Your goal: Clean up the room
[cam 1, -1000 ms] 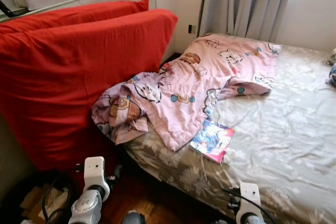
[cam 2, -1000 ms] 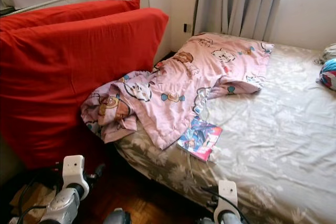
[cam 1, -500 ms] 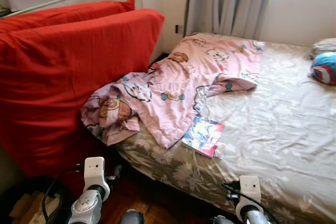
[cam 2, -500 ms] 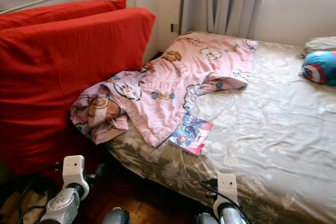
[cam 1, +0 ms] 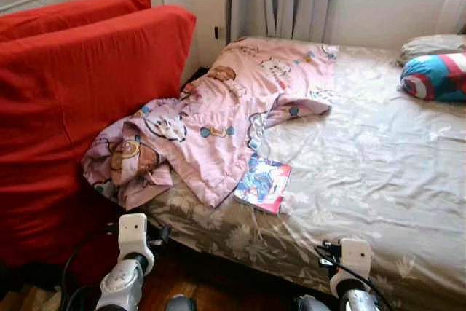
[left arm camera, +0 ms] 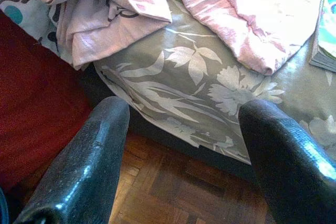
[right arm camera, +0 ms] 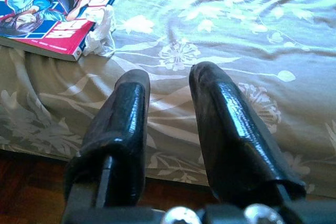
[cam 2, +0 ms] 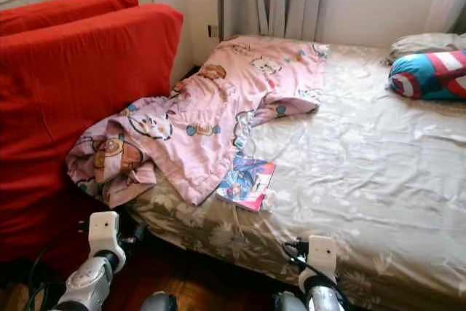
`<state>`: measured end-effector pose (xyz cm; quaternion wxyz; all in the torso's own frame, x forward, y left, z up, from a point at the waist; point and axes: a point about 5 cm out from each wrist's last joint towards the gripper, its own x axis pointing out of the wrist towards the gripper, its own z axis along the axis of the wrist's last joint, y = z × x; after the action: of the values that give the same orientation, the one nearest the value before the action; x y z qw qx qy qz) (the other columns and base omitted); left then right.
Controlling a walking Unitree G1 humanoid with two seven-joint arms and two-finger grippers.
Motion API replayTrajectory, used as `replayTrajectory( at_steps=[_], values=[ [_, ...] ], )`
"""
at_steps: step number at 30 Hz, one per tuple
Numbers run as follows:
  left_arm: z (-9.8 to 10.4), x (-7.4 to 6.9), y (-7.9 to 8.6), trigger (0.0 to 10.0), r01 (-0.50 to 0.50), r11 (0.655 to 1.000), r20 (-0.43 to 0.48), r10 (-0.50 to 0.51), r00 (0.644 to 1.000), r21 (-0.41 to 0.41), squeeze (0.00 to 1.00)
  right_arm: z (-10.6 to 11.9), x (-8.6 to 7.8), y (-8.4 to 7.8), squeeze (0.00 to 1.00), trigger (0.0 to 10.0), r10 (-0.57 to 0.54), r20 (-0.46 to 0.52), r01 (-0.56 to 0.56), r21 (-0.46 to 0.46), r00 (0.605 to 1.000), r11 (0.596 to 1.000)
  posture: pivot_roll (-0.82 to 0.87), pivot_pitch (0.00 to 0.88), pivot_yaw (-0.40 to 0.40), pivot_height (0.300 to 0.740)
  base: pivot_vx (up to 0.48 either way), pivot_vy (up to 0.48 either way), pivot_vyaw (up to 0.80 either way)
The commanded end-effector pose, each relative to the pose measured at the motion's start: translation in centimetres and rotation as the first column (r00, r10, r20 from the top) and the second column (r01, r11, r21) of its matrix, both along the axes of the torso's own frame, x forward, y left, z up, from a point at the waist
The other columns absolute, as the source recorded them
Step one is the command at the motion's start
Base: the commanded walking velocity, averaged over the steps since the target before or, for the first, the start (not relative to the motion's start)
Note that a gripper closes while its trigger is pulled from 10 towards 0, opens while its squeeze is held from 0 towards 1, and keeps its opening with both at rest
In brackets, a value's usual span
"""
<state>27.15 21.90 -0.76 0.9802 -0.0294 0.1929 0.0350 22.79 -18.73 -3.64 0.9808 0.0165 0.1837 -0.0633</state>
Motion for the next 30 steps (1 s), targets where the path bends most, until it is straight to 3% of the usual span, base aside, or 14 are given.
replayTrajectory(
  at_steps=[1,10,12,13,14,21,27,30],
  values=[
    [0.0,0.1,0.1,10.0,-0.007,1.000,-0.014,0.007,1.000,-0.003,0.00,0.1,0.0,0.2,0.00,10.0,0.002,0.018,-0.002,0.009,1.000,1.000,0.00,0.000,0.007,0.620,0.000,0.000,0.00],
    [-0.4,-0.3,0.1,10.0,-0.007,1.000,-0.037,0.006,0.999,-0.006,0.00,0.6,0.1,0.3,0.00,10.0,0.045,0.073,-0.043,-0.029,0.996,0.999,0.00,0.000,0.004,0.620,0.000,0.000,0.00],
    [-0.4,-0.3,0.1,10.0,-0.006,1.000,-0.037,0.005,0.999,-0.005,0.00,4.0,4.0,0.5,0.00,10.0,0.064,0.229,-0.053,-0.055,0.971,0.997,0.00,0.000,0.004,0.620,0.000,0.000,0.00],
    [-0.5,-0.4,0.0,10.0,-0.004,1.000,-0.035,0.003,0.999,-0.006,0.00,8.0,7.5,0.7,0.00,10.0,0.074,0.373,-0.052,-0.068,0.925,0.996,0.00,0.000,0.003,0.620,0.000,0.000,0.00],
    [-0.4,-0.3,-0.1,10.0,-0.001,1.000,-0.031,0.001,1.000,-0.006,0.00,9.3,8.5,0.9,0.00,10.0,0.083,0.418,-0.059,-0.070,0.905,0.996,0.00,0.000,0.003,0.620,0.000,0.000,0.00],
    [-0.3,-0.2,-0.3,10.0,0.005,1.000,-0.019,-0.005,1.000,-0.005,0.00,9.2,8.4,1.2,0.00,10.0,0.100,0.423,-0.077,-0.071,0.901,0.995,0.00,0.000,0.004,0.620,0.000,0.000,0.00],
    [0.1,0.2,-0.3,10.0,0.004,1.000,0.010,-0.004,1.000,-0.003,0.00,8.0,7.7,1.2,0.00,10.0,0.099,0.364,-0.072,-0.086,0.926,0.994,0.01,0.000,-0.001,0.620,0.000,0.000,0.00],
    [0.2,0.3,-0.2,10.0,-0.001,1.000,0.014,0.001,1.000,-0.002,0.00,7.7,7.7,0.9,0.00,10.0,0.061,0.337,-0.047,-0.049,0.940,0.998,0.00,0.000,0.000,0.620,0.000,0.000,0.00]
  ],
)
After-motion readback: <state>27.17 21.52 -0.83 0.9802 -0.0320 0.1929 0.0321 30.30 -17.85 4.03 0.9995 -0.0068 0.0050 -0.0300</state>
